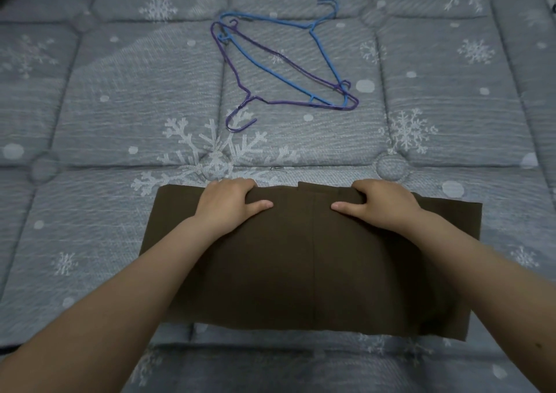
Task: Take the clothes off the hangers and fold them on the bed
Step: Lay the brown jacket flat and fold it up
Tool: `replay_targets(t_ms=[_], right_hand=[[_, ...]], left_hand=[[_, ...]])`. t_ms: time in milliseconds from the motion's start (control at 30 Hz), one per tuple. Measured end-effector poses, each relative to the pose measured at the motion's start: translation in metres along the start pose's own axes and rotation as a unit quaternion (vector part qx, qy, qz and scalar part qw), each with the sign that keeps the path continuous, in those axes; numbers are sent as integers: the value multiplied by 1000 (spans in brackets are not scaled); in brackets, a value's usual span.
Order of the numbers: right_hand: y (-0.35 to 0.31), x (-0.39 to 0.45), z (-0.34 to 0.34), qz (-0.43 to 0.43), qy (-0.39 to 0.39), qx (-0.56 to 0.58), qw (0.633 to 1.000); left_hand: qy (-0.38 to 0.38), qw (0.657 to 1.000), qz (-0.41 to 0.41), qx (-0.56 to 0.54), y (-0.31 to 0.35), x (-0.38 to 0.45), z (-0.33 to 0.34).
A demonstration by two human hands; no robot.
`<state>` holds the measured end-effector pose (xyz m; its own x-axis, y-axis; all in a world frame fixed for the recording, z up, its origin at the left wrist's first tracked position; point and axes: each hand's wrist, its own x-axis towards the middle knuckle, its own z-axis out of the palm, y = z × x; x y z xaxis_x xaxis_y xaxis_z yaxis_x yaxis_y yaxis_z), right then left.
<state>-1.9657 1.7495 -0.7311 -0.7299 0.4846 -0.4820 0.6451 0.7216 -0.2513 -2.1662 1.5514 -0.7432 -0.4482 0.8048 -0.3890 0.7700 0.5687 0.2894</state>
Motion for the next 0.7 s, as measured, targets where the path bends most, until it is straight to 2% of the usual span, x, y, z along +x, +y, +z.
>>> replay_targets(t_ms=[133,200,300,367,400,500,600,700], right_hand=[[0,-4,-7,7,-37,50,998],[-1,-8,-6,-2,-16,-4,1000],[-5,-29,-2,-29,149,-56,987],[-12,-49,1,-45,249,6,967],[-15,-60,4,-36,258,54,964],[-20,-92,23,17,227,192,955],[-25,-126,49,95,161,297,936],[-37,-151,83,204,-1,455,867]], left_hand=[[-44,999,-27,7,5,0,-7],[-68,997,-43,11,9,0,-12],[-63,997,-50,20,16,-2,-18],[-27,999,-30,10,22,-3,-21],[-3,1000,-12,-5,27,-3,-22],[41,996,59,-46,50,-2,-29],[-12,995,94,-43,78,3,-30],[-82,990,102,44,93,14,-24]])
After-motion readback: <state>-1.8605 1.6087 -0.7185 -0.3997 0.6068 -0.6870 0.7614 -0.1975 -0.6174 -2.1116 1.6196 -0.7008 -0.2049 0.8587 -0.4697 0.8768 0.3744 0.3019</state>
